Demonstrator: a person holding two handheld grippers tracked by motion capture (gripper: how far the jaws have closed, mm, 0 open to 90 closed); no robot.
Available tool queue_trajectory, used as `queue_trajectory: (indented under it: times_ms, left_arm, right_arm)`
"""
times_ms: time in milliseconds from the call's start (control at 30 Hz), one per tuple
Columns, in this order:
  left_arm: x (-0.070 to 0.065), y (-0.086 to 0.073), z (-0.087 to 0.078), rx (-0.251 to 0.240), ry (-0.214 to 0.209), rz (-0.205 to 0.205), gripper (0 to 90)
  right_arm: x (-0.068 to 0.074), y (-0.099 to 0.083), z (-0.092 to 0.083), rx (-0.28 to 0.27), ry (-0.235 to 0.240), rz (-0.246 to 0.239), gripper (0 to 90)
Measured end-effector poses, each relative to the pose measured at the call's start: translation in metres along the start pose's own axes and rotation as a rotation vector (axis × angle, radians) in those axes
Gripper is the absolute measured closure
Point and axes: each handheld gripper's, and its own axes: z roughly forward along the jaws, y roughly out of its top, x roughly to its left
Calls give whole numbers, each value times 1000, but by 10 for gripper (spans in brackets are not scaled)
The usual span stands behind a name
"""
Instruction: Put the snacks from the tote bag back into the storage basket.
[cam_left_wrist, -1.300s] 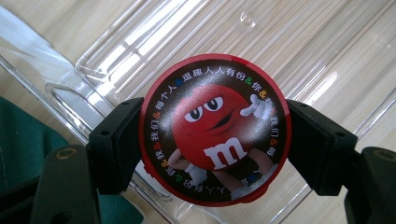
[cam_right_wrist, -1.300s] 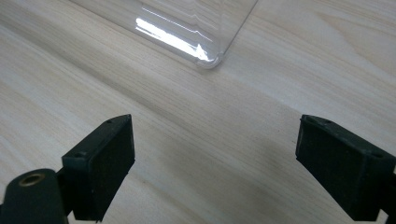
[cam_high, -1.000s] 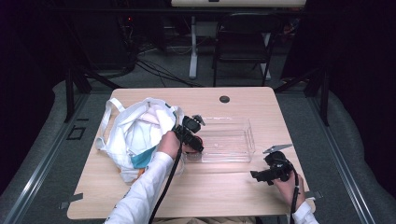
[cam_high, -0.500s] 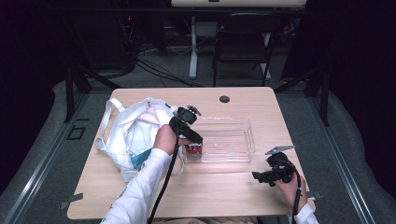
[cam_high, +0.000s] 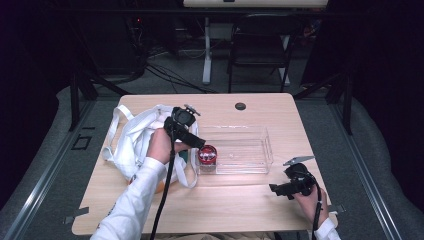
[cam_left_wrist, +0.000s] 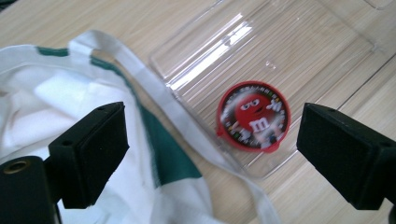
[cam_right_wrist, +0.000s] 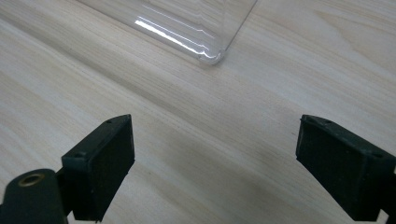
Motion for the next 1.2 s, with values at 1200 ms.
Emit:
queue_trajectory:
  times_ms: [1200]
  left_arm:
    - [65, -210, -42, -127, 96, -285, 42]
  right_arm:
    - [-1, -2, -1, -4, -2, 12, 112]
